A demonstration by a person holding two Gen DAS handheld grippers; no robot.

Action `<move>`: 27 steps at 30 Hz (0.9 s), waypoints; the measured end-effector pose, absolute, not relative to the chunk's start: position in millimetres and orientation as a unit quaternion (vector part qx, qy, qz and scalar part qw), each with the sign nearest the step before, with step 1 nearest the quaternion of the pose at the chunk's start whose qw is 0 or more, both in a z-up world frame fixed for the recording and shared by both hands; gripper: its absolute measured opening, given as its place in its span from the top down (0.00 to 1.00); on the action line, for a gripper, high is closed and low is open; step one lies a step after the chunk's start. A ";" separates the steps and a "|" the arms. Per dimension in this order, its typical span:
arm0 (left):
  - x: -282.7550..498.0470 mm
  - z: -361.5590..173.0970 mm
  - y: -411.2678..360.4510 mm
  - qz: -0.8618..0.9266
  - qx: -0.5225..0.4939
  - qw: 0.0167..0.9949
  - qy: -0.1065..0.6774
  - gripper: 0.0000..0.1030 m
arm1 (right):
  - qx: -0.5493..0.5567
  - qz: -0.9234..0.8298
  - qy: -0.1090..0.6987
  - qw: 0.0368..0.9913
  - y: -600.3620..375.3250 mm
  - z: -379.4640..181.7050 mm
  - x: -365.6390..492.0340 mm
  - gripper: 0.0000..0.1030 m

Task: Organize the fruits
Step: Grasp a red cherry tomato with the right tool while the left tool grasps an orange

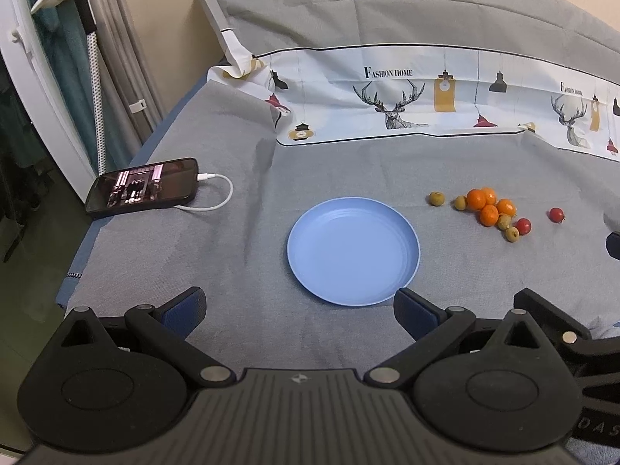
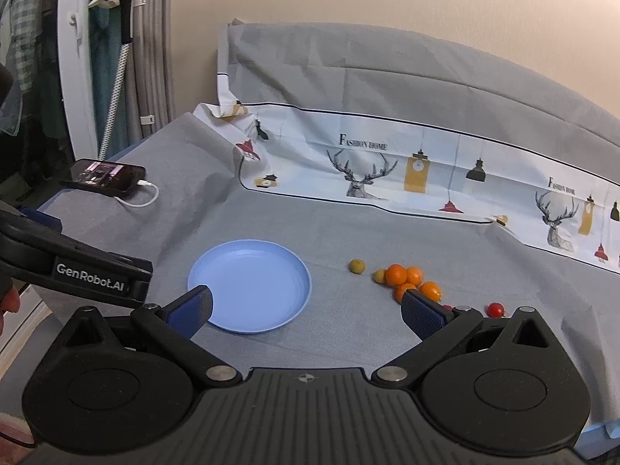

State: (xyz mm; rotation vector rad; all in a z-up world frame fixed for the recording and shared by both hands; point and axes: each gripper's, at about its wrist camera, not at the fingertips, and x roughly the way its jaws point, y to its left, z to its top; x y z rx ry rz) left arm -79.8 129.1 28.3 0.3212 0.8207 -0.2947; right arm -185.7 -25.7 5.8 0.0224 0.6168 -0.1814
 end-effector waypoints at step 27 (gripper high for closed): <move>-32.1 -67.2 -51.9 -0.252 0.193 0.808 0.496 0.00 | 0.150 -0.295 0.324 0.886 -214.4 -101.4 -188.7 0.00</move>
